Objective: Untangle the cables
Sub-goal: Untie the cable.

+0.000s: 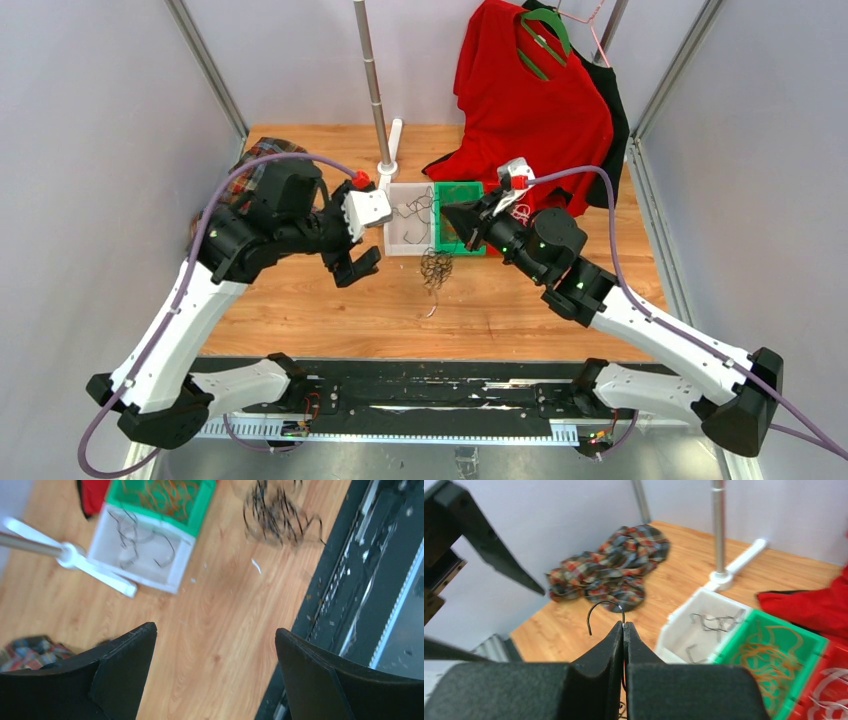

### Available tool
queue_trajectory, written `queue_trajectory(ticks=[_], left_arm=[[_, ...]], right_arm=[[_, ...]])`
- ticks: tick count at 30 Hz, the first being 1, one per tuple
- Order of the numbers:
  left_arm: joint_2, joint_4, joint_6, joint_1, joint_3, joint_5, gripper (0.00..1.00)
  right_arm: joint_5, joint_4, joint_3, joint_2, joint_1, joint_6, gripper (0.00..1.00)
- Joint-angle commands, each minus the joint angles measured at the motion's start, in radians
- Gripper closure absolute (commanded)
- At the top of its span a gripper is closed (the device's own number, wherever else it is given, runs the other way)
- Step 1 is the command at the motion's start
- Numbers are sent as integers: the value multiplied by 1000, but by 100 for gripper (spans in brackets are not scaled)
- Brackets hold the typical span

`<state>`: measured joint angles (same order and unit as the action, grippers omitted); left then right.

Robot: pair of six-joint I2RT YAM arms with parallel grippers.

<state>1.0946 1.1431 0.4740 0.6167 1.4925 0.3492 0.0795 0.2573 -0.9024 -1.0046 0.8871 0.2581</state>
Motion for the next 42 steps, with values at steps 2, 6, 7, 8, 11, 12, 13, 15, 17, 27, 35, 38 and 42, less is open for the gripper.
queue_trajectory(ticks=[2, 6, 7, 8, 11, 12, 13, 15, 17, 27, 35, 38, 42], left_arm=[[-42, -121, -88, -2, 52, 122, 8], [-101, -275, -191, -2, -80, 210, 11], [-113, -312, -221, -2, -106, 220, 12], [-119, -344, -251, -2, -125, 227, 13], [-122, -420, -345, -2, -160, 257, 15], [-123, -443, -372, -2, -176, 275, 15], [-125, -467, -399, -2, -192, 288, 15], [-129, -502, -441, -2, -223, 286, 16], [-144, -561, -492, -2, -265, 242, 18], [-170, -702, -638, -2, -329, 356, 39], [-172, -674, -558, -2, -316, 400, 61], [-177, -648, -523, -2, -315, 374, 77], [-187, -617, -488, -2, -285, 354, 97]], right_arm=[[-179, 129, -58, -38, -6, 160, 99], [-243, 234, -109, -86, -4, 263, 99], [-259, 255, -124, -99, 0, 287, 99], [-266, 269, -140, -110, 6, 295, 99], [-266, 282, -186, -136, 38, 287, 99], [-265, 284, -196, -143, 46, 284, 99], [-265, 289, -204, -148, 53, 283, 99], [-264, 296, -215, -157, 64, 281, 99], [-265, 303, -223, -165, 73, 281, 99], [-261, 344, -224, -175, 99, 311, 99], [-261, 358, -218, -178, 102, 331, 99], [-263, 362, -218, -179, 102, 337, 99], [-248, 330, -207, -163, 102, 314, 98]])
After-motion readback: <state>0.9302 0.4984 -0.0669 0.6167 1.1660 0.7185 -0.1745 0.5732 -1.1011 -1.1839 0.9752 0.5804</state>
